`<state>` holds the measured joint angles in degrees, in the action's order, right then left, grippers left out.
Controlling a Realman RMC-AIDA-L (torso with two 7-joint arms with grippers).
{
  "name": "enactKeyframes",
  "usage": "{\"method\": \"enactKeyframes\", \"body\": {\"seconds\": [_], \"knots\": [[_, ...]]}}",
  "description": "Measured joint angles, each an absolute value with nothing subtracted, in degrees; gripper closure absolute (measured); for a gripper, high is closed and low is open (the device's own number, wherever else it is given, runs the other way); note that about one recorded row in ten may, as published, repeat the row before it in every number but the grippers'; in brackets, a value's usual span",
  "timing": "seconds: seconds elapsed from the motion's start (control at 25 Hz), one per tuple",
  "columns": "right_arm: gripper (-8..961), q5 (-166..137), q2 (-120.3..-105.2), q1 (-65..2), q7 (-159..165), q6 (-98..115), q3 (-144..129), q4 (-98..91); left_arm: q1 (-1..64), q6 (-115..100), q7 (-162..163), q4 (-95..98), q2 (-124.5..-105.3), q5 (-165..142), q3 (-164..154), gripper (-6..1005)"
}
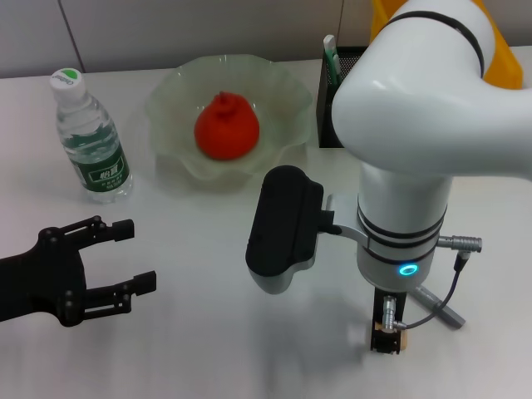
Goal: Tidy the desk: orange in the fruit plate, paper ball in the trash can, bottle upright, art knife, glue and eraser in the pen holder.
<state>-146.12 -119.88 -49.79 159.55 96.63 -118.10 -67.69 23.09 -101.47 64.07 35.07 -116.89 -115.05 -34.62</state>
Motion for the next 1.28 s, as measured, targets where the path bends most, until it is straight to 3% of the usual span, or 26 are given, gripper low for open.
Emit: {"method": "enactKeyframes", "body": {"seconds": [0.44, 0.88, 1.16, 1.28], "knots": [[699, -146.09, -119.68, -49.22, 160.00, 99.97, -112.70, -71.29, 23.11, -101.24, 64.07, 35.07, -116.88, -114.98, -34.54, 185], [700, -159.12, -118.88, -49.04, 149.39, 107.03, -80.86, -79.53, 22.97, -101.18, 63.48, 35.07, -116.97, -114.95, -34.54, 185], [700, -162.09, -116.15, -52.86, 141.94, 100.93, -64.75, -77.95, 22.80, -101.20, 63.50, 35.07, -116.97, -115.00, -34.54, 185], [700, -162.20, -115.78, -53.60, 140.48, 97.45, -63.32, -75.98, 22.82, -101.16, 63.36, 35.07, -117.02, -115.07, -34.54, 185]]}}
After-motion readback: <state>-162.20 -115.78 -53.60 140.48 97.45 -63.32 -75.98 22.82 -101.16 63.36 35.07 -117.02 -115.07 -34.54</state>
